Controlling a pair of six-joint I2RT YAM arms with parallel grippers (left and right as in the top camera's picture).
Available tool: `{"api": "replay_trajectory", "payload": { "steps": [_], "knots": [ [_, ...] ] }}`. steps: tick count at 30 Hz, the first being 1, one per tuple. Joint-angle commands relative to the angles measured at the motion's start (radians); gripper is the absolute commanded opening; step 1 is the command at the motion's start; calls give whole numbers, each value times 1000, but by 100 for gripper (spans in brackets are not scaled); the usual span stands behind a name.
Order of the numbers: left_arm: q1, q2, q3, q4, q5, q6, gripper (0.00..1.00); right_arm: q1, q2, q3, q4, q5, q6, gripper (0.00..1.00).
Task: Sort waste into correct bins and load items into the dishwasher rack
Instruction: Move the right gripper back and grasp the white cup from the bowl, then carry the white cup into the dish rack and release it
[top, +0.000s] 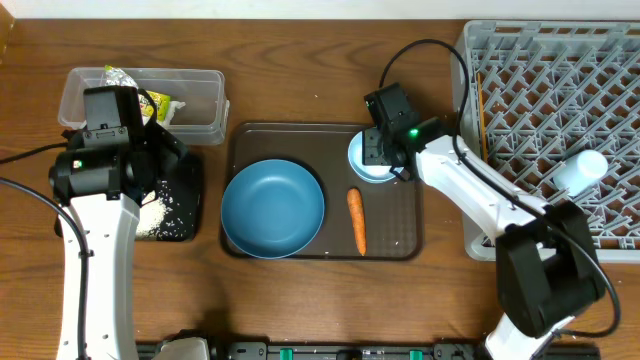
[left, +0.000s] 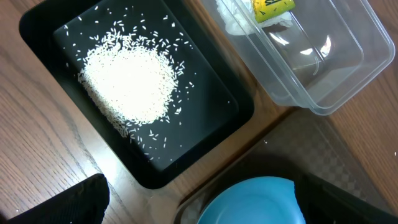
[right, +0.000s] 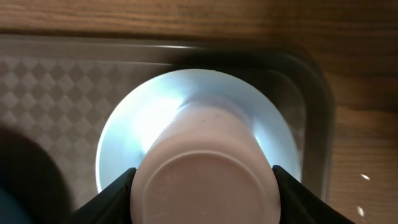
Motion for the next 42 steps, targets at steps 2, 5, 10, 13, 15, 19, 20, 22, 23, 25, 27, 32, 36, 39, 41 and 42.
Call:
{"api": "replay_trajectory", "payload": {
  "steps": [2,5,10,13,15,19,20,22,23,25,27,32,36,39,41,42],
  "knots": [
    [0,3,8,-5,-5,6,98,-21,-163,11,-20,72,-1,56],
    [0,3,8,-5,-5,6,98,-72,-274,11,-40,93,-37,56],
    [0,3,8,-5,-5,6,98,-261,-451,11,-82,141,-95,61],
    [0,3,8,-5,-5,6,98,-438,-513,11,-88,134,-135,61],
    [0,3,8,-5,-5,6,98,-555,-527,11,-85,125,-143,61],
    [0,3,8,-5,-5,6,98,-785,-502,11,-50,42,-143,60],
    [0,3,8,-6,-5,6,98,-842,-484,11,-40,42,-146,59],
    [0,3,8,-5,-5,6,98,-915,-452,11,-29,43,-164,60],
    [0,3,8,-5,-5,6,98,-952,-432,11,-26,45,-166,61],
    [0,3,8,-5,-5,6,98,-1011,-394,11,-26,45,-165,63],
    [0,3,8,-5,-5,6,98,-1051,-357,11,-26,46,-166,63],
    [0,3,8,-5,-5,6,98,-1119,-280,11,-33,45,-174,80],
    [0,3,8,-5,-5,6,98,-1135,-275,13,-34,37,-173,93],
    [0,3,8,-5,-5,6,98,-1130,-289,16,-38,-11,-173,94],
    [0,3,8,-5,-5,6,98,-1123,-312,16,-40,-62,-172,95],
    [0,3,8,-5,-5,6,98,-1119,-324,16,-41,-78,-172,96]
  ]
}}
